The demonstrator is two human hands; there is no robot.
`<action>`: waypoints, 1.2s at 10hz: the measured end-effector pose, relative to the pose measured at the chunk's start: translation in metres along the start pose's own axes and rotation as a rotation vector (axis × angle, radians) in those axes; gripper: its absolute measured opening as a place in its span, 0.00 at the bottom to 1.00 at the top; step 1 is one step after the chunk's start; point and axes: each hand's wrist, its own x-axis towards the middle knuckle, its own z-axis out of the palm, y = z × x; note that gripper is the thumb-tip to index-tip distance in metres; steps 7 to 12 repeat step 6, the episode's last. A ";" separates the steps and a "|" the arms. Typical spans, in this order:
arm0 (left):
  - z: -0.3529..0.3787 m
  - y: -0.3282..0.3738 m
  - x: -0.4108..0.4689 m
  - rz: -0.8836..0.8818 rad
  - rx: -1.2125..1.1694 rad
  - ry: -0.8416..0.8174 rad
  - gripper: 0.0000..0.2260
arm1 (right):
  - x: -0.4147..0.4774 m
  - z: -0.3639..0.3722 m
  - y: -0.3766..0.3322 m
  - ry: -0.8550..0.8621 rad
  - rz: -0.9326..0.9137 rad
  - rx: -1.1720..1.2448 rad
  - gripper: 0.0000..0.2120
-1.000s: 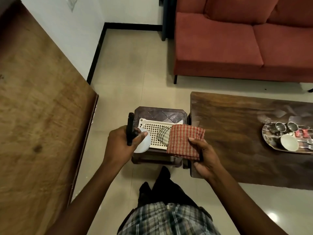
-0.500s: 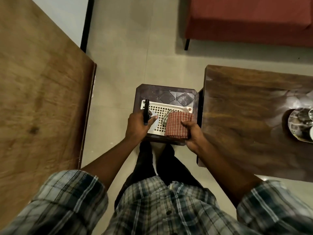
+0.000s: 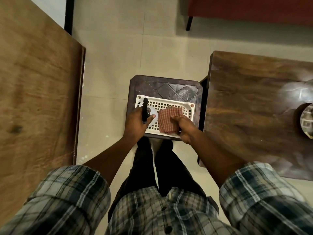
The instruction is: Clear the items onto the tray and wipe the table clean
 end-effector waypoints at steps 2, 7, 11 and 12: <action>0.001 -0.004 -0.005 -0.004 0.036 -0.035 0.13 | -0.007 -0.006 0.011 0.206 -0.151 -0.206 0.25; -0.098 0.063 0.005 0.185 0.211 0.250 0.17 | -0.126 0.005 -0.061 0.344 -0.890 -0.872 0.29; -0.098 0.063 0.005 0.185 0.211 0.250 0.17 | -0.126 0.005 -0.061 0.344 -0.890 -0.872 0.29; -0.098 0.063 0.005 0.185 0.211 0.250 0.17 | -0.126 0.005 -0.061 0.344 -0.890 -0.872 0.29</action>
